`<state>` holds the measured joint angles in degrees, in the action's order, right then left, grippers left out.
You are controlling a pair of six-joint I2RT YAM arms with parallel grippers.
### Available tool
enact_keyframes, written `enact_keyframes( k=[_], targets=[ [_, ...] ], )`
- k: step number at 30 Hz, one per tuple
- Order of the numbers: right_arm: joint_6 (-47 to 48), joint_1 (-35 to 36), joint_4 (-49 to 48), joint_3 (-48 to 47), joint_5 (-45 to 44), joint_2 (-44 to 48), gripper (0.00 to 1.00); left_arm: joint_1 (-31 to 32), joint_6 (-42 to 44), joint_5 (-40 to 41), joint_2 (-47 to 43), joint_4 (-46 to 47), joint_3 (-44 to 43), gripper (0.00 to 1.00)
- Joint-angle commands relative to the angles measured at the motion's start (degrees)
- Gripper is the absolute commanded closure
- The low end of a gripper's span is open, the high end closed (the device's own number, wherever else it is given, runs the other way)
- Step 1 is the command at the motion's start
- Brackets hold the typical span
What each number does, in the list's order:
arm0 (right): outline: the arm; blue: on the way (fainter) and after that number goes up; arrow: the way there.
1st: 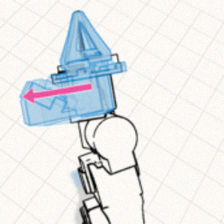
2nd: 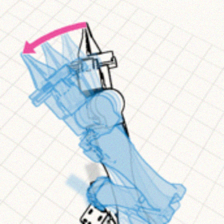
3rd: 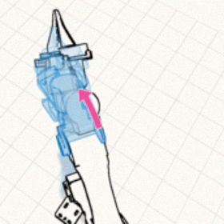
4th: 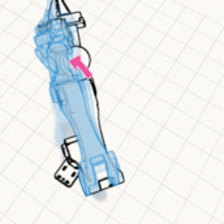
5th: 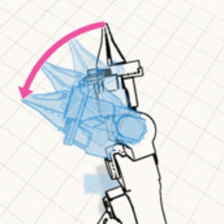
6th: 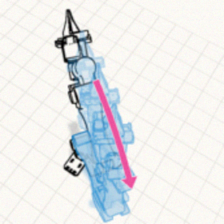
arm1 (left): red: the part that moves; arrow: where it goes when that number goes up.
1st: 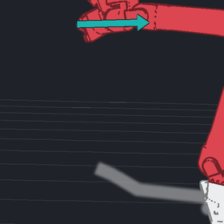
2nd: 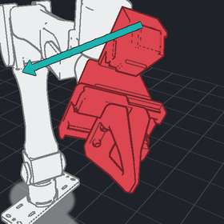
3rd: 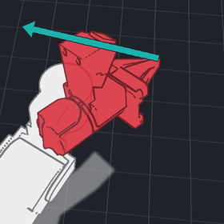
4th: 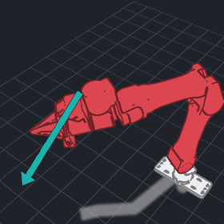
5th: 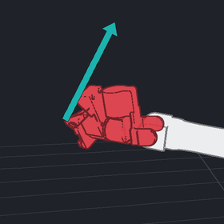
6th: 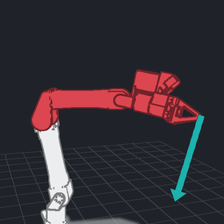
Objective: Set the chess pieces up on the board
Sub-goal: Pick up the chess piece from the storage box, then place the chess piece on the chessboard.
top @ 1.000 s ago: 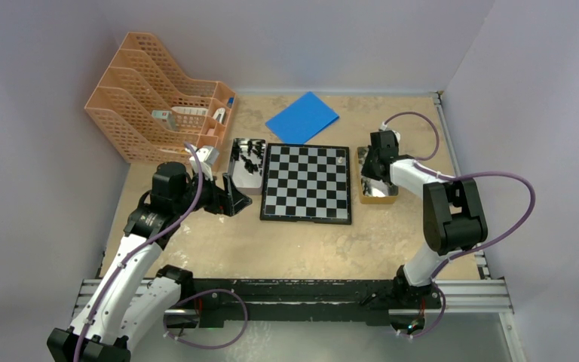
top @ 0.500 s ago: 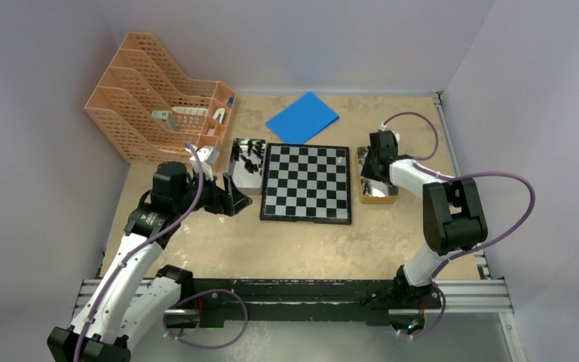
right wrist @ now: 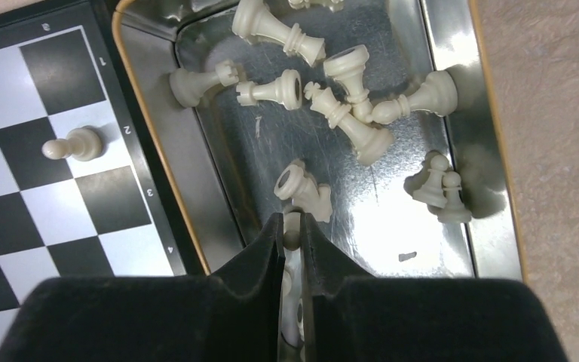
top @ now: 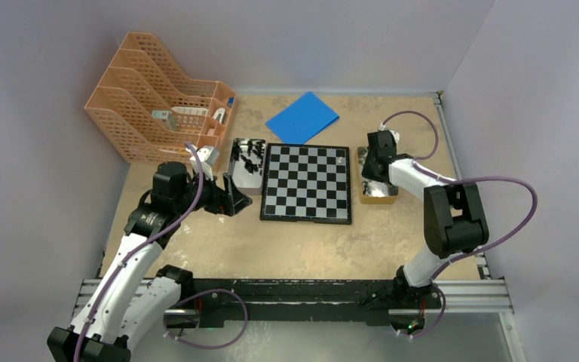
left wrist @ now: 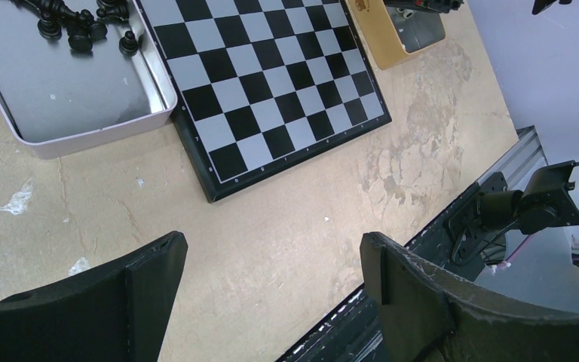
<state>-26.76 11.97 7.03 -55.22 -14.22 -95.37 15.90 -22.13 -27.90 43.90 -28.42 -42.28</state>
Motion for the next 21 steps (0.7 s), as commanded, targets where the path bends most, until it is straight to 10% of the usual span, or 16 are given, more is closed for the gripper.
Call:
enact_keyframes(
  k=[1,21],
  targets=[
    [0.2,0.6,3.5,-3.7,-3.9,4.9,0.90,0.3,-1.0,-1.0,0.0,1.3,-0.1,0.14],
    [0.4,12.0,5.1,-19.4,-1.4,-0.6,0.91,0.2,-0.9,-0.4,-2.1,1.2,-0.2,0.14]
  ],
)
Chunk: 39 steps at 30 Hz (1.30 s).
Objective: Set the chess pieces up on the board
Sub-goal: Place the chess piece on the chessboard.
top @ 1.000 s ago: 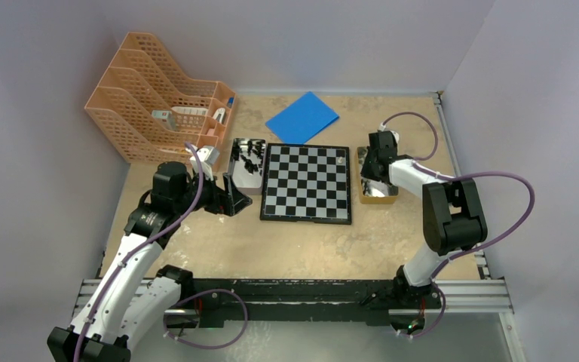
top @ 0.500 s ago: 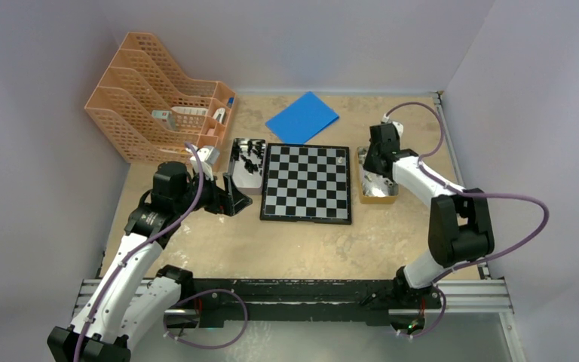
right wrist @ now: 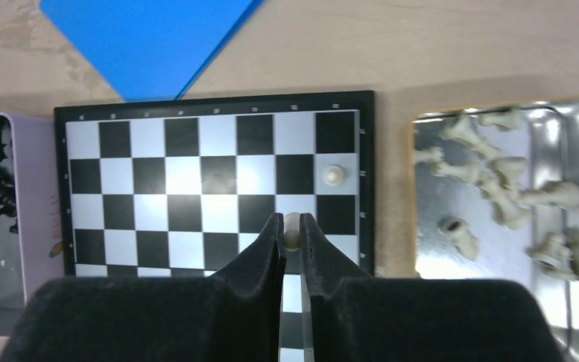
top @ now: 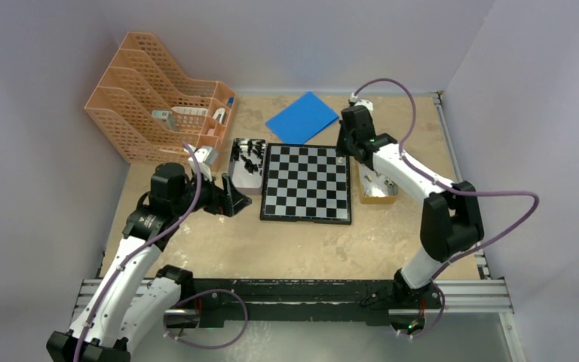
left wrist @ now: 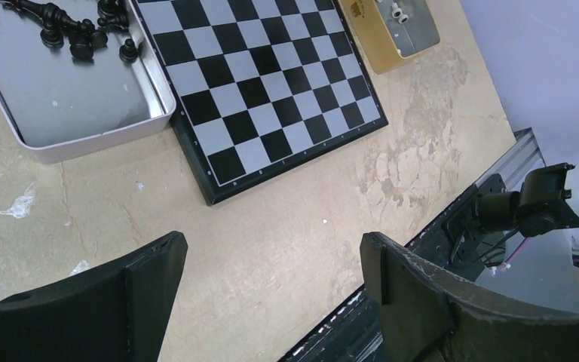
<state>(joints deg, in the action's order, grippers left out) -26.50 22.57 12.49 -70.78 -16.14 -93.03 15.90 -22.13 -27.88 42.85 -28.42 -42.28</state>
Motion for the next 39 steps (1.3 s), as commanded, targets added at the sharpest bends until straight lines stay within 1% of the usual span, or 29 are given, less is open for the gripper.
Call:
enact_keyframes(
  k=[1,7,16,29,39],
  targets=[
    [0.0,1.6,-0.4,-4.6,0.8,-3.9,0.91,0.3,-0.9,-0.4,-1.2,1.2,-0.1,0.14],
    [-0.3,3.5,-2.3,-7.4,-0.2,-8.8,0.91,0.3,-0.8,-0.2,-1.5,1.1,-0.2,0.14],
    [-1.5,3.8,-3.2,-9.4,-0.2,-15.9,0.91,0.3,-0.8,0.3,-1.6,0.8,-0.3,0.14],
    [-2.5,3.9,0.9,-12.4,-3.0,-19.0,0.90,0.3,-0.8,0.8,-1.9,0.8,-0.3,0.14],
    [-2.8,3.9,1.8,-11.7,-3.1,-19.6,0.89,0.3,-0.8,1.1,-2.3,0.7,-0.3,0.14]
  ],
)
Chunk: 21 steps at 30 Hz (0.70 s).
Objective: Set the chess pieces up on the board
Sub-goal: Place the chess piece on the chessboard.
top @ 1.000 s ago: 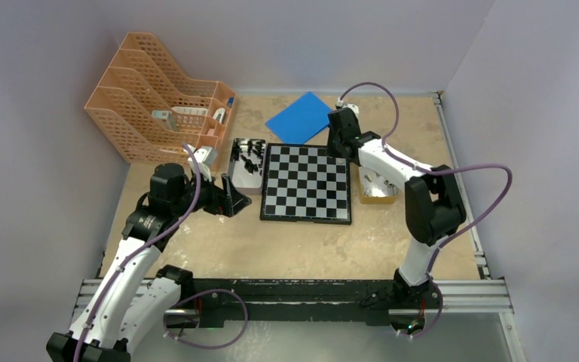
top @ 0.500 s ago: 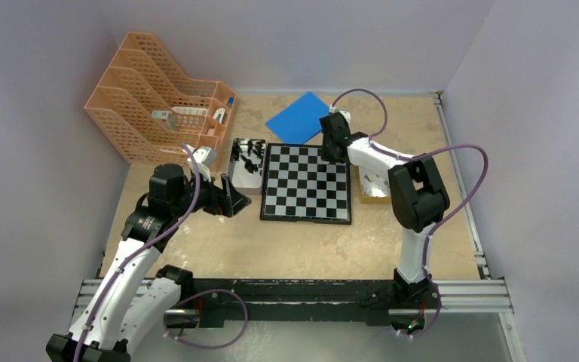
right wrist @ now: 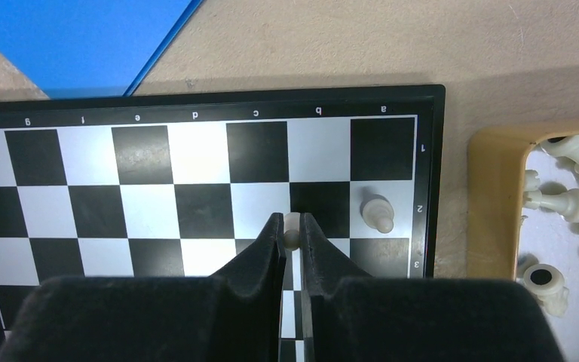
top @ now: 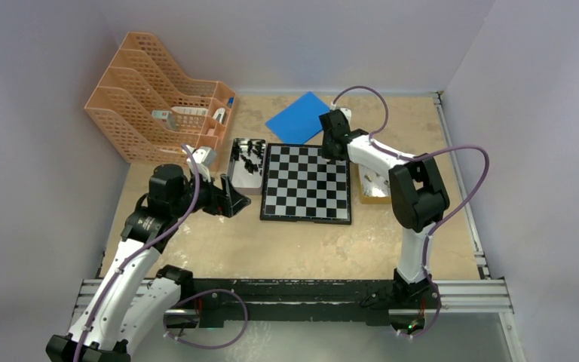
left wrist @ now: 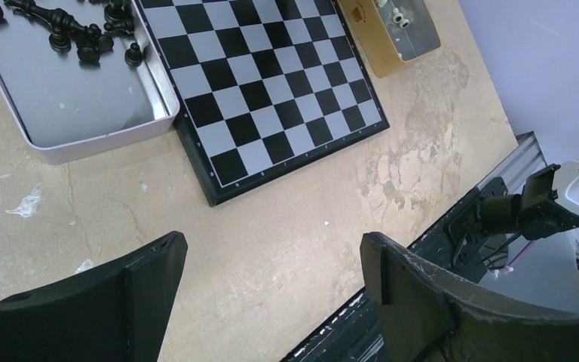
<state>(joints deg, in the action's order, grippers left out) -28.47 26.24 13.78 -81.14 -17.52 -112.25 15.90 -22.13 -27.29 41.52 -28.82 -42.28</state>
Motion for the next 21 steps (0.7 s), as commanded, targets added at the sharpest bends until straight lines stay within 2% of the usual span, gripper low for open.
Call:
enact_keyframes(
  k=[1,21],
  targets=[
    [-0.7,0.2,0.5,-1.3,-1.8,-0.4,0.89,0.3,-0.8,0.5,-1.0,1.0,-0.3,0.14],
    [-0.7,0.2,1.1,-1.4,-5.4,-2.2,0.89,0.2,-0.8,1.1,-1.2,0.9,-0.3,0.14]
  ],
)
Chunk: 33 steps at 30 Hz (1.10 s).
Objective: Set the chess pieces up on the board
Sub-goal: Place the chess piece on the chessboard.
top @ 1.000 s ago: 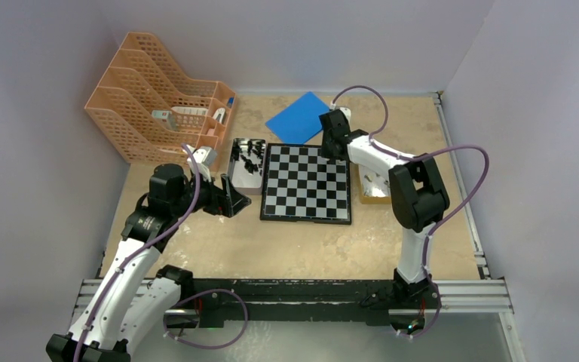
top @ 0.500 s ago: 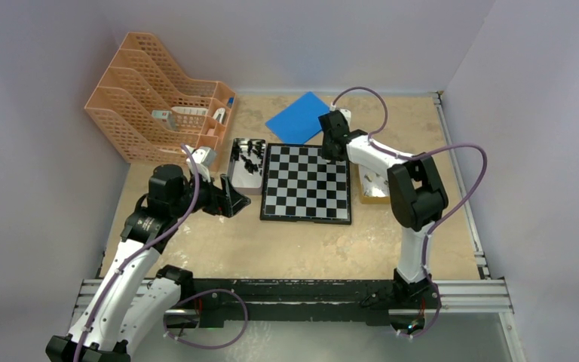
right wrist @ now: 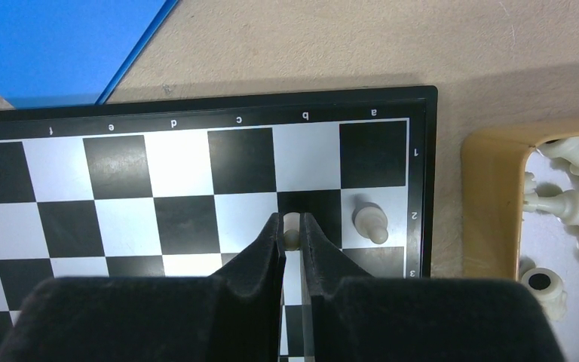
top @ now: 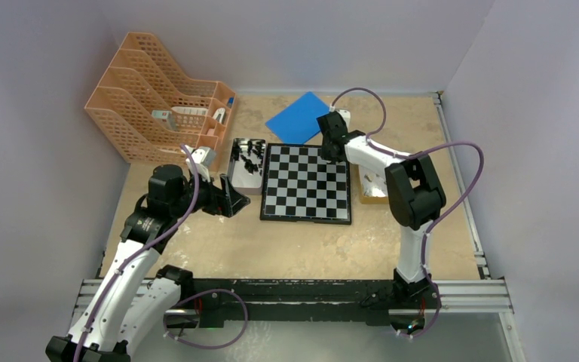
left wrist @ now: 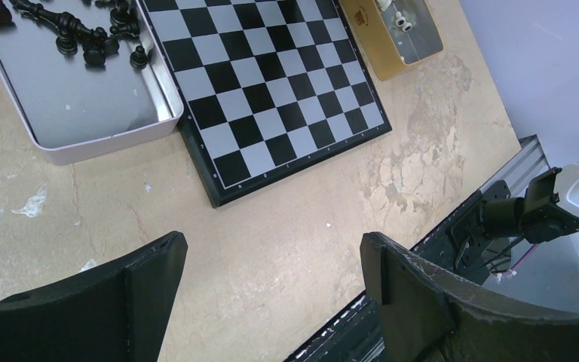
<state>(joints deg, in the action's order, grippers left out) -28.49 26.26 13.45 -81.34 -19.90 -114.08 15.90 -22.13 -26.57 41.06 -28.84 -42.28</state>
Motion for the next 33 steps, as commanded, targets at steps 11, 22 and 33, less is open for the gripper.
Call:
enact_keyframes(
  k=[11,22,33],
  targets=[
    [-0.7,0.0,1.6,-1.5,-3.5,0.0,0.87,0.3,-0.8,0.4,-0.6,0.9,-0.3,0.14],
    [-0.5,0.2,1.6,-4.0,-1.1,0.3,0.75,0.3,-0.8,0.5,-0.5,0.6,-0.4,0.13],
    [0.8,0.1,4.5,-5.1,-2.0,6.7,0.74,0.3,-0.8,0.7,-0.4,0.8,-0.3,0.13]
  ],
)
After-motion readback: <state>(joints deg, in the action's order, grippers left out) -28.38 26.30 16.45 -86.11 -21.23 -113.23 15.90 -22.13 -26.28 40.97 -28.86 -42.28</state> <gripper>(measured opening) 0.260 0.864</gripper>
